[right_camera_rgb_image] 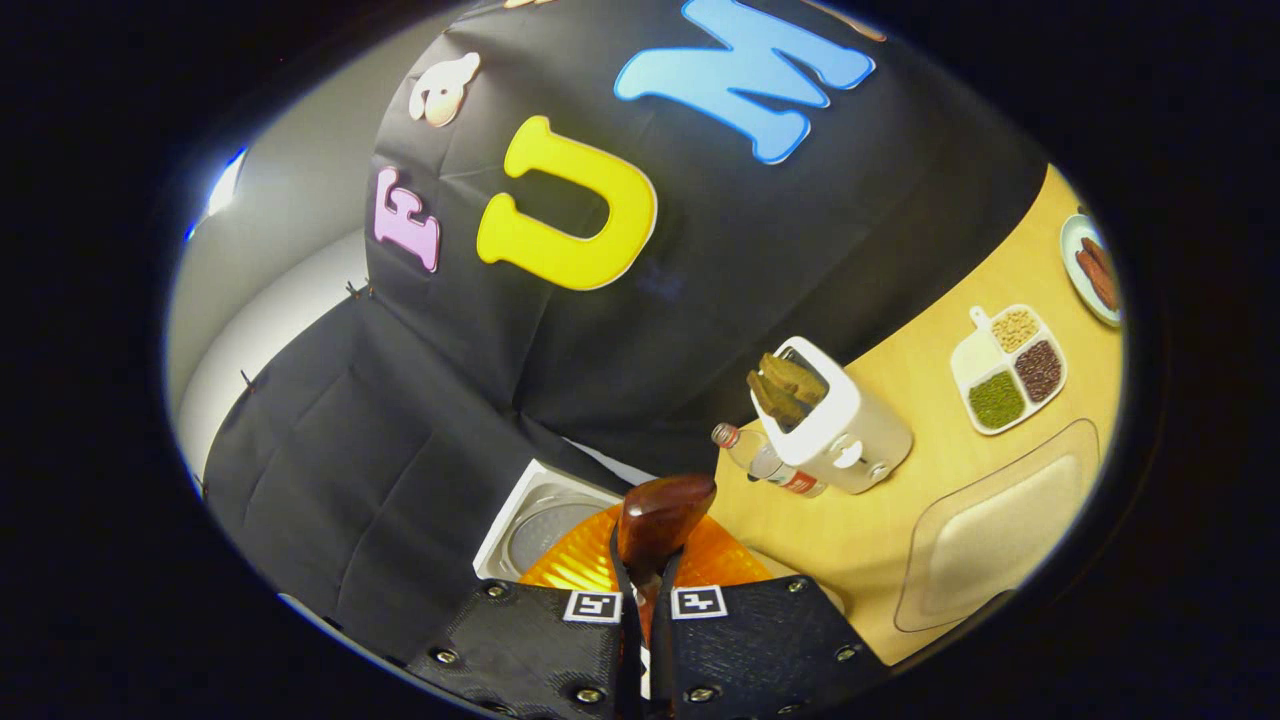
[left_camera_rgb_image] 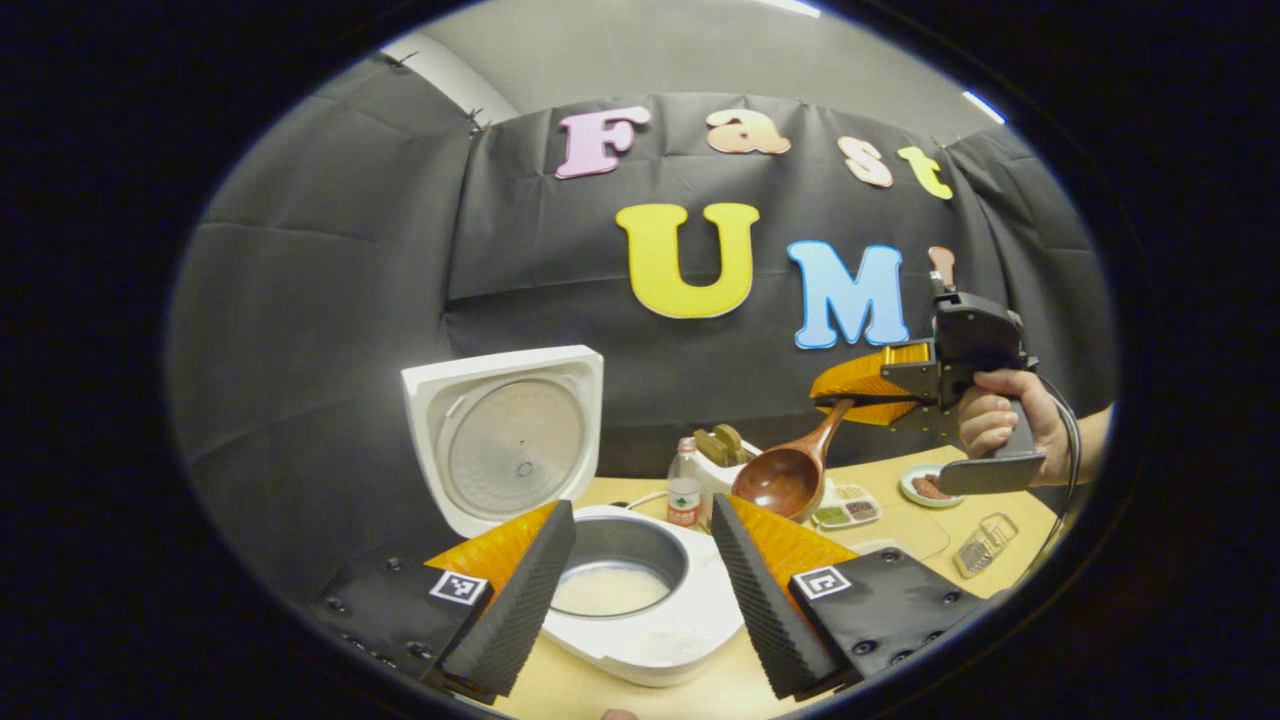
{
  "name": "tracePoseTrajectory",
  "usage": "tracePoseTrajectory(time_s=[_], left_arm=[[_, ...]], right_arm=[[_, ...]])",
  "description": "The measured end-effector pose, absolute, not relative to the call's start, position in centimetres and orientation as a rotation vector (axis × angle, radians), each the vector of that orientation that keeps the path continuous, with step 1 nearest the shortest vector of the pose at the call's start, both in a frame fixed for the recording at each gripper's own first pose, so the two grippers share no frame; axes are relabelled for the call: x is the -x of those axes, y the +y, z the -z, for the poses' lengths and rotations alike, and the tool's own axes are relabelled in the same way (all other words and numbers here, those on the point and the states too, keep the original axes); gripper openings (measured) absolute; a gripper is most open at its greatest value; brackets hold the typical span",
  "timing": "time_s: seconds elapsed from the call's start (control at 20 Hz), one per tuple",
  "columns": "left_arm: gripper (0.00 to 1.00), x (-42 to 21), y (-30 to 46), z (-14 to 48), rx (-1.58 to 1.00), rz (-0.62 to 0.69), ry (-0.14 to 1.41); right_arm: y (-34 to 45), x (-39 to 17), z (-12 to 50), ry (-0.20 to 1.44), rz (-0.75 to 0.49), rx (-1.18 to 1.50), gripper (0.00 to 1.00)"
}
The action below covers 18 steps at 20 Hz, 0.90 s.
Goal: Close the left gripper, press the button to open the rice cooker; take a wooden spoon from the chopstick holder with the right hand, scoop a spoonful of rice and pour it into the rice cooker, then put the wooden spoon back into the chopstick holder.
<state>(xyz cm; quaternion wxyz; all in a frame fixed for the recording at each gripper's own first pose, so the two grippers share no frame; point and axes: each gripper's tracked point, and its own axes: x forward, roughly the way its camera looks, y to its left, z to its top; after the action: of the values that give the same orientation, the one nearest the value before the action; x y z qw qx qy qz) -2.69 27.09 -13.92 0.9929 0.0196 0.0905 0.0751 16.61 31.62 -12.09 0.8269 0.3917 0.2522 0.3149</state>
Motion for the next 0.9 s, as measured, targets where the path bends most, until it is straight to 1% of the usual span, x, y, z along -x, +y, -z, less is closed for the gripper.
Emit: tracePoseTrajectory(time_s=[0.45,0.6,0.9], left_arm=[[0.95,-0.1,19.4,12.6,-0.048,-0.036,0.164],[0.95,-0.9,16.9,12.5,-0.054,-0.003,0.166],[0.96,-1.7,12.2,11.8,-0.054,0.043,0.159]], right_arm=[[20.0,-15.2,11.3,0.475,-0.541,-0.854,0.04],[15.9,-15.2,11.8,0.47,-0.48,-0.836,0.04],[8.9,-14.3,11.8,0.427,-0.386,-0.818,0.04]])
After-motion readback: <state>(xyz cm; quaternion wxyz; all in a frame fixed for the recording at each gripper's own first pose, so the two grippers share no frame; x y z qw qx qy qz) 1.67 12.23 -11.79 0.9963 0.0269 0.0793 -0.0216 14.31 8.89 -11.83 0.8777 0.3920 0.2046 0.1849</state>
